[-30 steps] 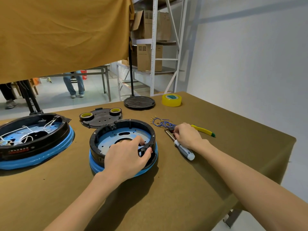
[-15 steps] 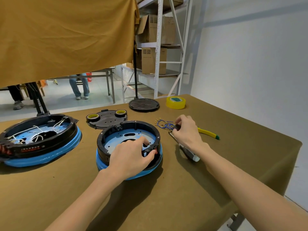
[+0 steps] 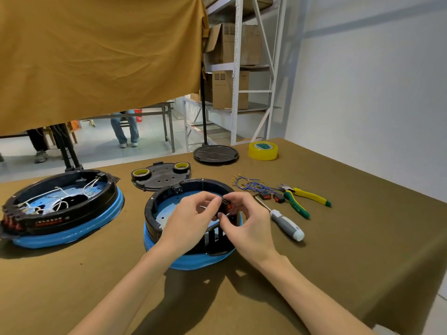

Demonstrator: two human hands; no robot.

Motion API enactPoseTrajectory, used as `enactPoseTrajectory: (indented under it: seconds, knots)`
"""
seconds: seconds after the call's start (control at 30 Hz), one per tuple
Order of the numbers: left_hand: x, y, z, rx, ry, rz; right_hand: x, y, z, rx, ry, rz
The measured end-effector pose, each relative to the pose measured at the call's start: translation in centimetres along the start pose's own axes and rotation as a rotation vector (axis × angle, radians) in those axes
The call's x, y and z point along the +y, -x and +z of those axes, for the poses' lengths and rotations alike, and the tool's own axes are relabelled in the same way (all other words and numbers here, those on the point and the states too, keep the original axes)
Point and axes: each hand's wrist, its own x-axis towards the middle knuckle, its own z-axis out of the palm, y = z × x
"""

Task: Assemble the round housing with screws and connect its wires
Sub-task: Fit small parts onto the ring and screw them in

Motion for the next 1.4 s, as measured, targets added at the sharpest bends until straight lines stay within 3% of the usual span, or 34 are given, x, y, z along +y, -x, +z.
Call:
enactPoseTrajectory:
  seconds: [0.3, 1.0, 1.4]
  knots:
    - [0.2, -0.4, -0.6, -0.137, 0.014, -0.045, -0.2, 0.4, -0.1, 0.019, 0.025, -0.073]
    - [0.7, -0.2, -0.6, -0.168, -0.010, -0.053, -0.3, 0.5, -0.9, 0.009, 0.038, -0.067]
    - [1.1, 0.3, -1.9, -0.249, -0.010, 0.086, -0.8, 0.8, -1.1, 0.010, -0.052, 0.001]
